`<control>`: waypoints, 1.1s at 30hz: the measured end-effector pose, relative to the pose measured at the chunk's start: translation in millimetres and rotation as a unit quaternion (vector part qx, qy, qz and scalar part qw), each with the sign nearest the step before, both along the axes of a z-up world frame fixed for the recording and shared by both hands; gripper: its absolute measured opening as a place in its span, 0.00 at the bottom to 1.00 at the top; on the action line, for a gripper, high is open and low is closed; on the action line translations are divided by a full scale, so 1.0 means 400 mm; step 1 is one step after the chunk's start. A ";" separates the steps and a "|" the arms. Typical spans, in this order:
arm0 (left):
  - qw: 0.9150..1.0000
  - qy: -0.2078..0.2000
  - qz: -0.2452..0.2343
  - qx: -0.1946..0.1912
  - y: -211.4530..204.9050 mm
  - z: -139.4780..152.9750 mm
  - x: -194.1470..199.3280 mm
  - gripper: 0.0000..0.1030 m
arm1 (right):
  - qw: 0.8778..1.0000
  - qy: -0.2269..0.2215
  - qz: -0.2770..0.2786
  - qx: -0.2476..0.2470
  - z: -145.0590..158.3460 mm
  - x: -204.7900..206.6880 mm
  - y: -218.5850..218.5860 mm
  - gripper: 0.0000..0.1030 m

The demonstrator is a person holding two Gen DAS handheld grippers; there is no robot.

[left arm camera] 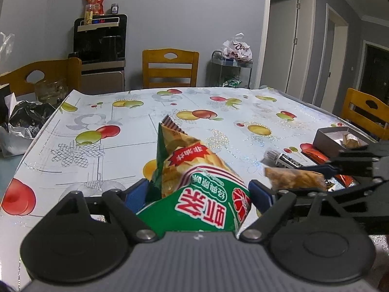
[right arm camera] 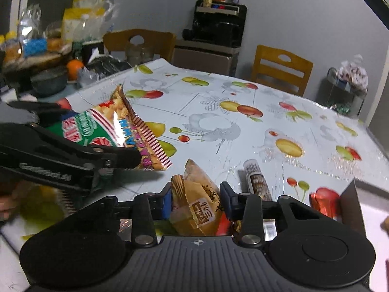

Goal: Organize snacks
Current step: 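Grasp the green-and-red chip bag with the left tool while the right tool grasps the brown pastry packet, then lift both packets and carry them over the white tray box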

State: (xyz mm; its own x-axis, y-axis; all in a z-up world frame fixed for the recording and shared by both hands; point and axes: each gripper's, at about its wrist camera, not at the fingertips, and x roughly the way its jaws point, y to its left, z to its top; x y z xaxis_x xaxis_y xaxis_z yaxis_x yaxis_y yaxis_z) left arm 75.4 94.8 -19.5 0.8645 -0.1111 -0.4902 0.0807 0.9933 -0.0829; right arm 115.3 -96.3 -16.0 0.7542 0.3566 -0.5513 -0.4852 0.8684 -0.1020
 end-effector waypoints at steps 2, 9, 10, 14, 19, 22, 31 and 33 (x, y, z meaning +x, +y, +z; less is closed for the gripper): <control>1.000 -0.003 0.003 0.001 0.000 0.001 -0.003 0.78 | 1.000 0.006 0.001 0.013 0.006 -0.020 -0.019 0.39; 1.000 -0.004 0.009 0.011 -0.011 -0.001 -0.005 0.70 | 0.999 -0.002 0.018 0.036 0.031 -0.116 -0.083 0.39; 1.000 -0.004 0.011 0.014 -0.015 0.000 -0.005 0.69 | 0.999 0.000 0.018 0.038 0.031 -0.123 -0.091 0.39; 1.000 -0.003 0.013 0.016 -0.027 -0.001 -0.008 0.68 | 0.999 -0.004 0.016 0.045 0.040 -0.146 -0.120 0.39; 0.999 0.009 0.028 0.012 -0.039 0.009 -0.018 0.65 | 0.998 -0.004 0.017 0.062 0.059 -0.155 -0.146 0.38; 0.999 0.016 0.031 0.022 -0.062 0.018 -0.030 0.64 | 0.997 -0.011 0.021 0.072 0.069 -0.156 -0.159 0.38; 0.999 0.016 0.018 0.044 -0.120 0.059 -0.050 0.61 | 0.996 -0.029 0.039 0.077 0.084 -0.169 -0.191 0.38; 0.999 0.009 0.015 0.048 -0.135 0.075 -0.052 0.61 | 0.995 -0.036 0.038 0.081 0.092 -0.172 -0.205 0.37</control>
